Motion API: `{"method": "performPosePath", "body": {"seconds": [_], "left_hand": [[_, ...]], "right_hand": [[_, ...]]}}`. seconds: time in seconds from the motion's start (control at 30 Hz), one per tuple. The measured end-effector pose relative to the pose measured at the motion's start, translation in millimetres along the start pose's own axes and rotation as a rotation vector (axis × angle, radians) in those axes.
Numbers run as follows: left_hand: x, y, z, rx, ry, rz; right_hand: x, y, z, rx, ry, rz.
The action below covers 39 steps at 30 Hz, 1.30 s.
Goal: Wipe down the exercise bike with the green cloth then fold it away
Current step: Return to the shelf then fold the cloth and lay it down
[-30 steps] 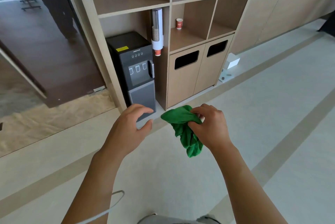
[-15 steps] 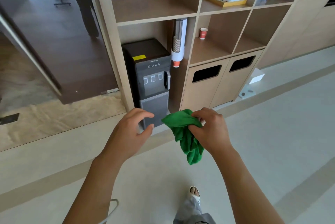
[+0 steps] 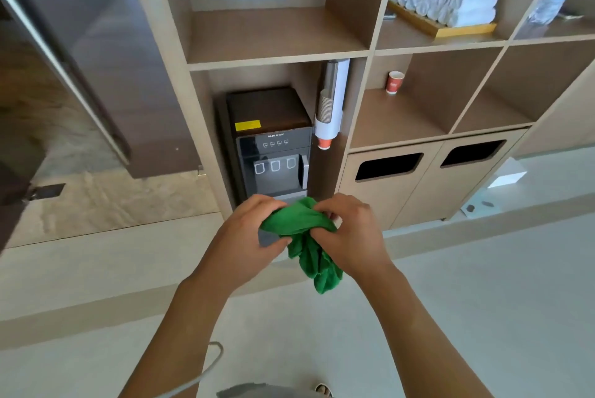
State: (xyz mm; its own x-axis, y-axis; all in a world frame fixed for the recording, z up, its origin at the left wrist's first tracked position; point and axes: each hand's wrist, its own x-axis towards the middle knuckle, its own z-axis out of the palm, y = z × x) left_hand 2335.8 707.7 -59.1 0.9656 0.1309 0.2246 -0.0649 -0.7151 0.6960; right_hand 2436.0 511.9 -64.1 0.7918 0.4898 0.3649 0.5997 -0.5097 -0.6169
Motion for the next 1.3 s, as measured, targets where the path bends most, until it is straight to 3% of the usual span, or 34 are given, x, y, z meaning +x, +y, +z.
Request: {"method": "performPosePath", "body": {"seconds": [0.13,0.53,0.77,1.17,1.3], "left_hand": [[30.5,-3.4,9.0,0.036,0.102,-0.004],[147.4,-32.3,-8.8,0.088,0.154,0.048],[247.6,-63.9,-54.9,0.06,0.232,0.117],[374.0,-94.0,-128.6,-0.013,0.294,0.215],[406.1,-96.6,-144.6,0.029,0.323,0.222]], "right_hand": [[29.0,25.2,1.2,0.074,-0.032,-0.019],[138.5,73.0,23.9,0.218,-0.066,-0.002],[241.3,78.2,35.4,0.239,-0.059,0.025],[380.5,52.3,25.3,0.502,-0.043,0.011],[428.2,61.4,20.3,0.414,0.004,-0.046]]}}
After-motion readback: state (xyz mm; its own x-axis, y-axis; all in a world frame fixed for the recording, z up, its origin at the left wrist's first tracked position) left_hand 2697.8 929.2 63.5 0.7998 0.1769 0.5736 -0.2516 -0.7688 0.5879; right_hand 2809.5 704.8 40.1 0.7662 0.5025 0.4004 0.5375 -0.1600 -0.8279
